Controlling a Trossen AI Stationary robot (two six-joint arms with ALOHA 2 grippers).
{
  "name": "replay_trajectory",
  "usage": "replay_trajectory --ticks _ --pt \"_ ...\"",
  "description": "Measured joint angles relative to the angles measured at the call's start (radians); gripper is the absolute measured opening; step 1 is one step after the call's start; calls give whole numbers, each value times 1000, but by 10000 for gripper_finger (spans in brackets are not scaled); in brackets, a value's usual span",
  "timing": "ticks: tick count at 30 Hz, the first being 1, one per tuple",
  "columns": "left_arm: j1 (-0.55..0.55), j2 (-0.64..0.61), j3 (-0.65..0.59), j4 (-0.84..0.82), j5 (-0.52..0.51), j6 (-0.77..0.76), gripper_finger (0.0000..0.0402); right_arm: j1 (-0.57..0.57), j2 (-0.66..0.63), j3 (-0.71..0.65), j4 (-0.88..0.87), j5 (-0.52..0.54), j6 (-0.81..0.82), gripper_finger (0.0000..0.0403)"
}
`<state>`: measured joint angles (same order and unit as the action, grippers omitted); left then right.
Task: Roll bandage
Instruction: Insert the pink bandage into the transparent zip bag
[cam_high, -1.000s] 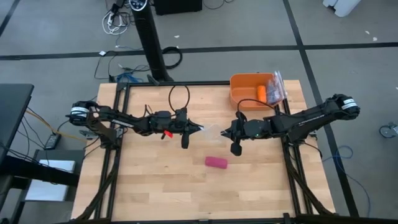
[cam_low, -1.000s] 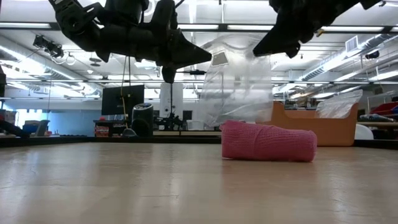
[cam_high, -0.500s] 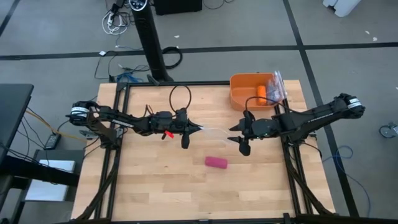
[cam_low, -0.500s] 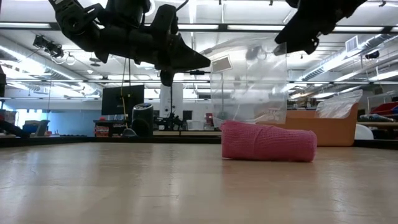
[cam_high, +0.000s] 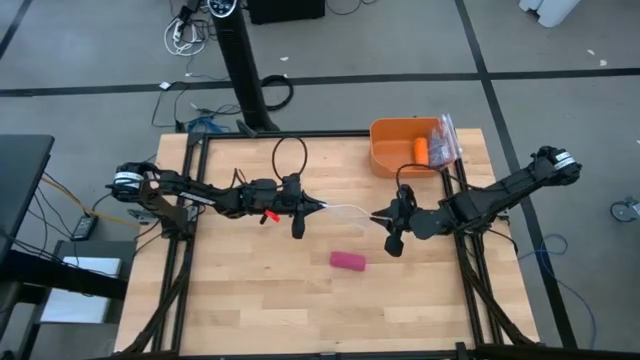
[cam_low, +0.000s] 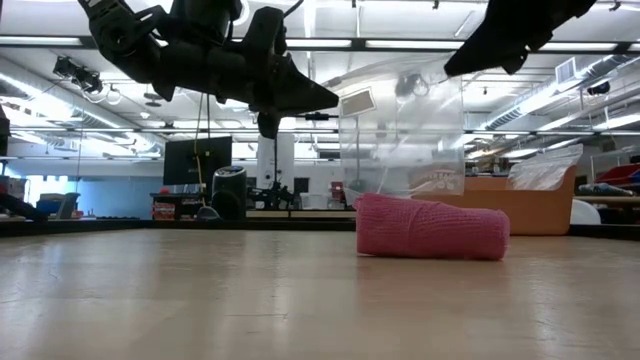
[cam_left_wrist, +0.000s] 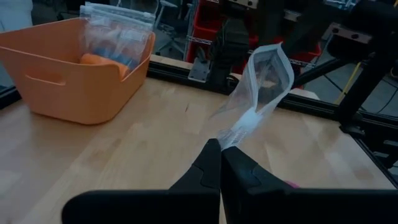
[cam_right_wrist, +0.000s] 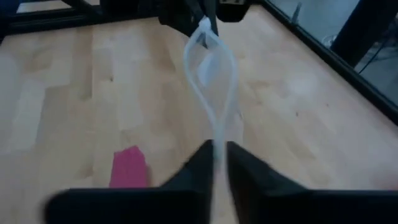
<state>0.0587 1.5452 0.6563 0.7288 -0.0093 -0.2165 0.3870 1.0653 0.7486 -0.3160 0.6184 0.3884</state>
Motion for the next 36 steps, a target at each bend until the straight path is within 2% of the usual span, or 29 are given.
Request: replay_trajectory --ticks 2,7,24,29,36 --pt "0 0 0 0 0 -1 0 0 15 0 28 14 -37 12" --pt "-1 0 0 2 0 -9 0 -43 50 0 119 -16 -115 5" --pt "-2 0 1 27 -17 -50 0 -269 225 0 432 -343 -286 1" --pt "-2 0 1 31 -19 -51 0 -299 273 11 475 -393 -305 1" --pt "-2 0 2 46 -19 -51 0 -327 346 102 471 -450 -366 0"
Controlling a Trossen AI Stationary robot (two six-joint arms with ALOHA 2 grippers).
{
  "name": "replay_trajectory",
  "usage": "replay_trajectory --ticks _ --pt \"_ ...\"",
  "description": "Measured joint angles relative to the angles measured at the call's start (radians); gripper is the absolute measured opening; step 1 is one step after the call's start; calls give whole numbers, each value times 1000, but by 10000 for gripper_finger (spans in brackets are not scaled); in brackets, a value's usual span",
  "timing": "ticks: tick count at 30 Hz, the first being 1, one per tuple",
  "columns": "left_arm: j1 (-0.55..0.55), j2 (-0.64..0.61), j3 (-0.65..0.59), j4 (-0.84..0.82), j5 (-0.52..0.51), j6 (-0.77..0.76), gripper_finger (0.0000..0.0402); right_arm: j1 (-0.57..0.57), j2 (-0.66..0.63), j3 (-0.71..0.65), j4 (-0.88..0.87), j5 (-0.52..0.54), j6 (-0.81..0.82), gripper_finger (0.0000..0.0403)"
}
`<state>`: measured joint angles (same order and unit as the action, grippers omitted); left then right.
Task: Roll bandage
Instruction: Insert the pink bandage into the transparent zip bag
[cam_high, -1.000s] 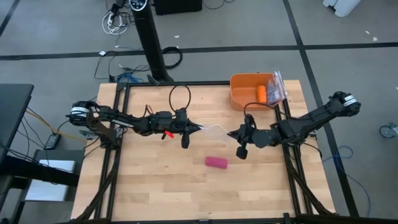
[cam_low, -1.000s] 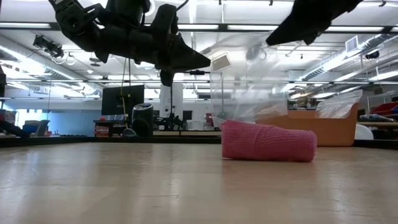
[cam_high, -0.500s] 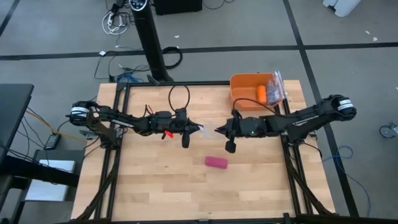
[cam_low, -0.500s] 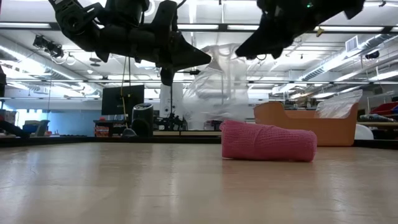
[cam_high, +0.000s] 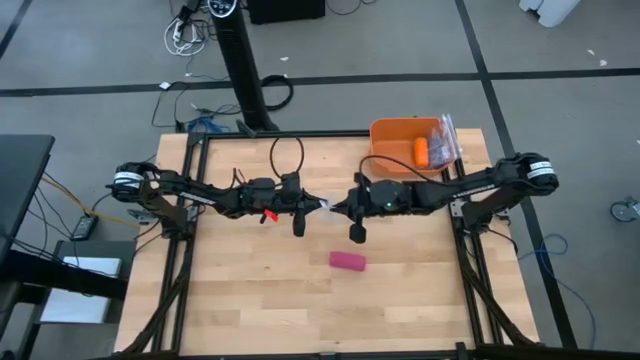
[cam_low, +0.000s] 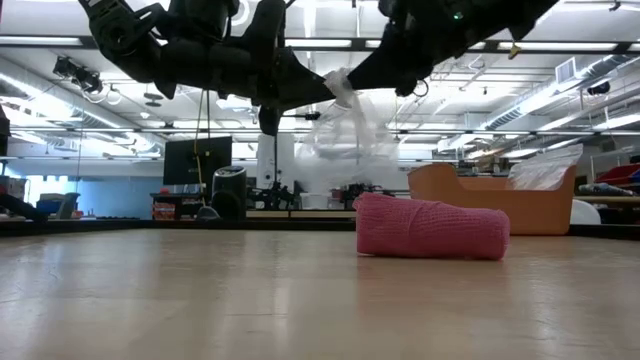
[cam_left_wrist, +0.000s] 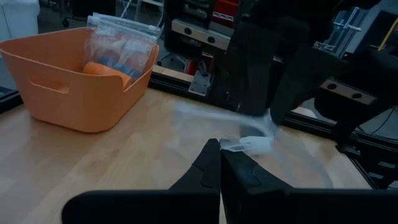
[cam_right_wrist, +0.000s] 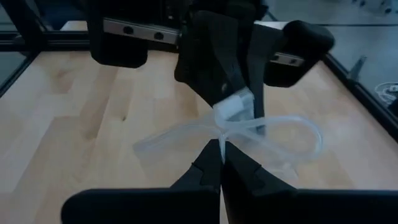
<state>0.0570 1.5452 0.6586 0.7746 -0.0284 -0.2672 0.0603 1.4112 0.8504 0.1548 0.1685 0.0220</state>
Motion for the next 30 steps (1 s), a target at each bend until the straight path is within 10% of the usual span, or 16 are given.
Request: replay_trajectory --ticks 30 --pt "-5 0 -1 -48 -3 23 0 126 -134 79 -584 111 243 11"
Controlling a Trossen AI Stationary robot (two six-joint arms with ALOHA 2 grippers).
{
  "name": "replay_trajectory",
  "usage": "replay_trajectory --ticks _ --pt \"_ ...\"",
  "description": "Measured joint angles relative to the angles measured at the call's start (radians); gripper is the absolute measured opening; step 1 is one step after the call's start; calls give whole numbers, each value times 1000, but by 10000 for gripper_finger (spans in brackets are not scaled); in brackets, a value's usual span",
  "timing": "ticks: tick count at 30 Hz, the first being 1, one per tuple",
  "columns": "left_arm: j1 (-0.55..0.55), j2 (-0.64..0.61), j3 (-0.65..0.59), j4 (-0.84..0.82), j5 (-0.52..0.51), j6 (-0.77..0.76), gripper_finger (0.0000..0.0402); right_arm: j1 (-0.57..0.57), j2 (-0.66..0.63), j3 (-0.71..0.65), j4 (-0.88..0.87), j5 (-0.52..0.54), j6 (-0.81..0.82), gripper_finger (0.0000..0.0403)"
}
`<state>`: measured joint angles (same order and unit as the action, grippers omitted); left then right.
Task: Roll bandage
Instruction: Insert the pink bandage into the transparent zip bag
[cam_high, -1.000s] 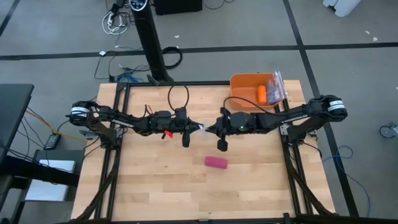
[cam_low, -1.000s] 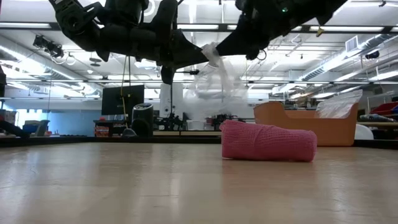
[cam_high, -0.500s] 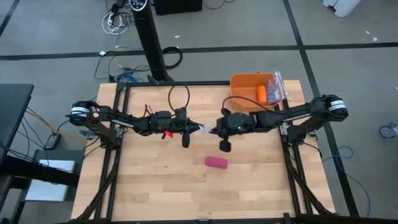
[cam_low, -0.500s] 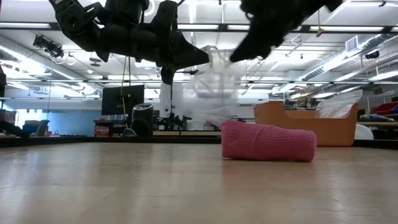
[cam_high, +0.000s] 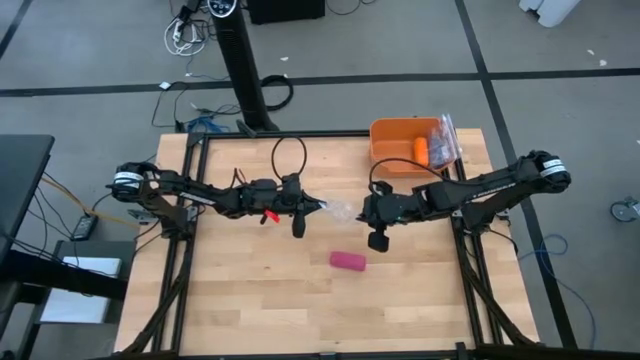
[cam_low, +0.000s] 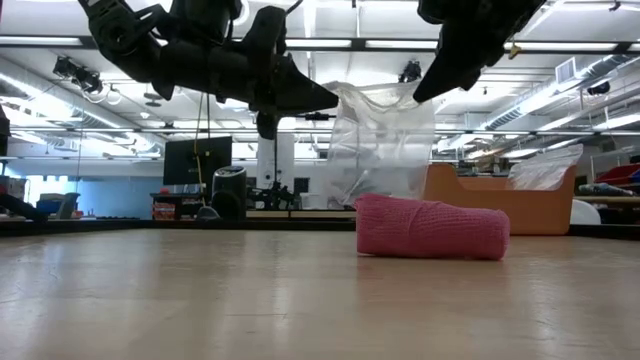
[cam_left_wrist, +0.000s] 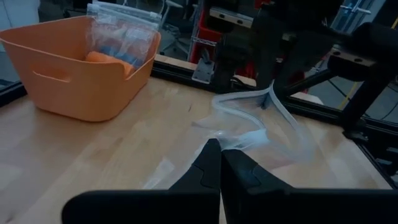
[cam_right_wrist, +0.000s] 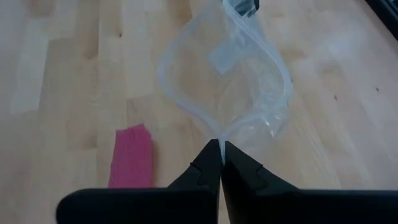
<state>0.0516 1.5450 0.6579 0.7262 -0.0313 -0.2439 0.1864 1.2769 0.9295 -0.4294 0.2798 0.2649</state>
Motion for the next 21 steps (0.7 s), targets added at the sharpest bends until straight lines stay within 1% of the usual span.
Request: replay_trajectory --ticks 3,5,8,12,16,21 --pt "-5 0 0 0 -19 6 0 3 -7 0 -4 0 28 34" --pt "-5 0 0 -5 -32 25 0 11 -23 7 -34 4 51 57" --pt "-3 0 -2 -11 -47 30 0 41 -52 34 -99 46 87 100" --pt "4 1 -8 -9 -51 33 0 99 -90 47 -140 102 143 160" --pt "7 39 -8 21 -52 33 0 170 -100 47 -173 168 213 214" --pt "8 101 -8 96 -52 6 0 265 -76 30 -137 235 322 258"
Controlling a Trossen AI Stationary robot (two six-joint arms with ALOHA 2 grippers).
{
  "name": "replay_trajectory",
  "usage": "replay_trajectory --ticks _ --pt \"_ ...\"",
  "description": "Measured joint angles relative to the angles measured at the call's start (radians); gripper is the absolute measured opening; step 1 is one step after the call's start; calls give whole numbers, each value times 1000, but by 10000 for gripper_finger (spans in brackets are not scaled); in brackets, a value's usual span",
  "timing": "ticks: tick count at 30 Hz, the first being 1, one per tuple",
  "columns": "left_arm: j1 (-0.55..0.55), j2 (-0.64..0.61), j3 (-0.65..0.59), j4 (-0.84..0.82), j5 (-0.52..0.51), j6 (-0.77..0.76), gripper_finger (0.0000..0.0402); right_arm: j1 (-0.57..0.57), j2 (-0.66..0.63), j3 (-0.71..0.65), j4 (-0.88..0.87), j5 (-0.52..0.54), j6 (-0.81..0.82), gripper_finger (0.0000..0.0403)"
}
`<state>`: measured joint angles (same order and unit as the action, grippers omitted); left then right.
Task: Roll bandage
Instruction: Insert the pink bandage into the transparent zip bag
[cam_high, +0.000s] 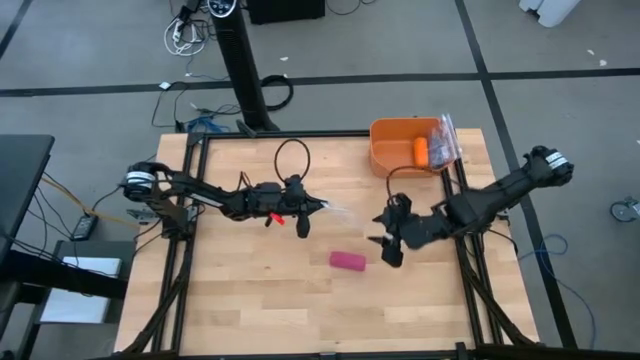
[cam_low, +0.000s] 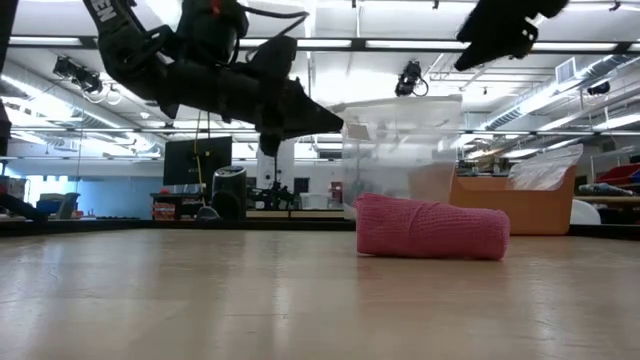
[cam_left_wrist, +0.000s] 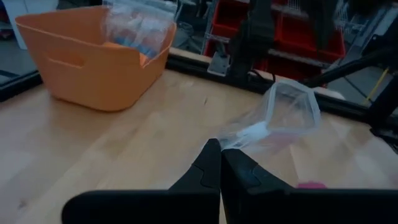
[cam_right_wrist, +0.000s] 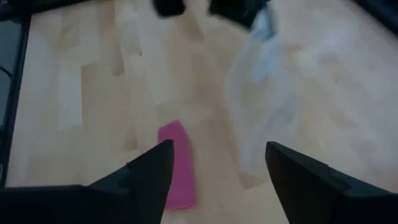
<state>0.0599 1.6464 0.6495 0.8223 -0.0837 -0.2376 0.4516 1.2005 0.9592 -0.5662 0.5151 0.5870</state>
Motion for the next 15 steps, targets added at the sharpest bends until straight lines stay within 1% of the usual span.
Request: replay_trajectory --ticks 3,7,11,15 --pt "9 18 0 59 1 -2 0 69 68 -38 62 40 48 266" --pt "36 18 0 77 8 -2 0 121 191 -91 220 57 124 264" --pt "59 18 0 76 35 -2 0 131 325 -98 320 57 162 265" --pt "64 18 0 72 56 -3 0 126 438 -99 405 53 161 278"
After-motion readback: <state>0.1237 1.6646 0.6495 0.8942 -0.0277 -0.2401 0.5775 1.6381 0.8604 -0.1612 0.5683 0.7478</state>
